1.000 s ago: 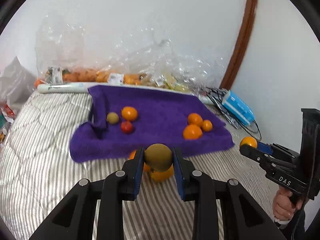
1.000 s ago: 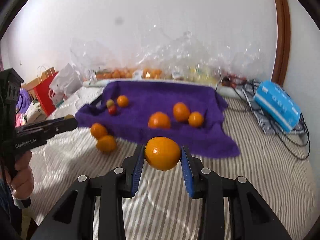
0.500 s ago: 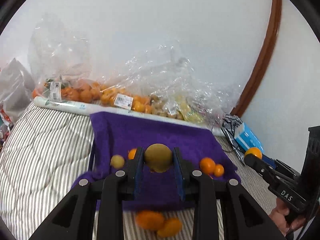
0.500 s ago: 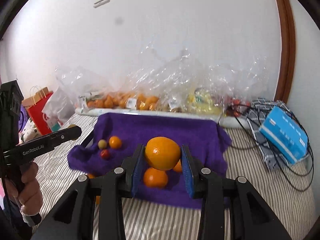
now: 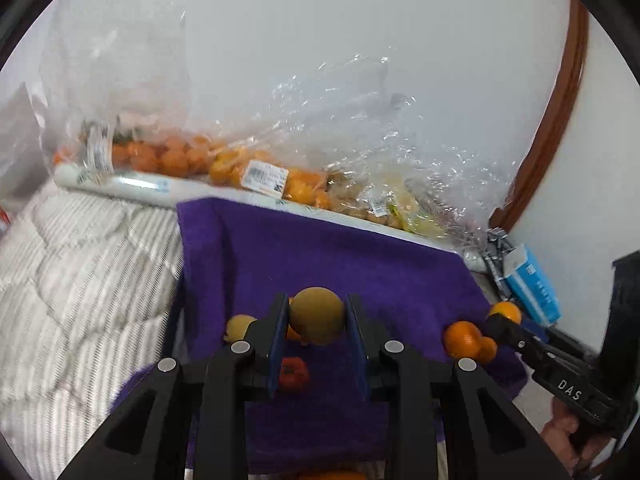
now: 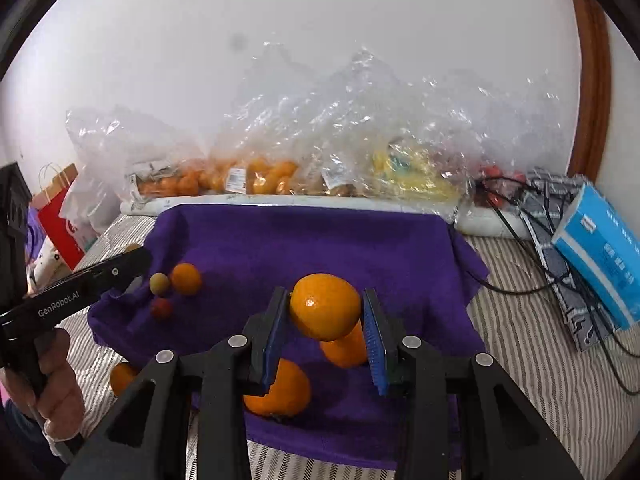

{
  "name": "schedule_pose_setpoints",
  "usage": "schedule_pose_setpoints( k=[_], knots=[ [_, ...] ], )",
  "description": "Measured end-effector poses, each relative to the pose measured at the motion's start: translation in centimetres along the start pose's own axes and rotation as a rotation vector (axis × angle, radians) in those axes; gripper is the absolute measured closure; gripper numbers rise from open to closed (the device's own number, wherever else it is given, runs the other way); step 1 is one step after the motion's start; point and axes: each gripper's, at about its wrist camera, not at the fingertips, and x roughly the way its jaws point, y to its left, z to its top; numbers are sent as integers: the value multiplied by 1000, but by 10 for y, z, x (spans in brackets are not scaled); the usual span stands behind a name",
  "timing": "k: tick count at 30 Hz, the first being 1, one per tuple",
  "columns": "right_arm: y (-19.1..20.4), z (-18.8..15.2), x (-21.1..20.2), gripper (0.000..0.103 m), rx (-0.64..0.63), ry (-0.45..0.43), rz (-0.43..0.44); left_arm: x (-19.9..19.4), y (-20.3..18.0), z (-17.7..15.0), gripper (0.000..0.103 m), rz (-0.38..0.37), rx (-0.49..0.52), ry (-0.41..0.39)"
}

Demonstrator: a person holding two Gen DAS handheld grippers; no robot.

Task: Organize fruits
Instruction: 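Lower and open the right tool on the towel while the left tool lowers its fruit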

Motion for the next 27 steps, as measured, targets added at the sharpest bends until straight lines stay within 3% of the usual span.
schedule_pose_setpoints(
  k=[27],
  knots=[
    [0, -7, 12, 67, -26, 16, -4, 15, -4, -8, 76, 7, 27, 40]
  ],
)
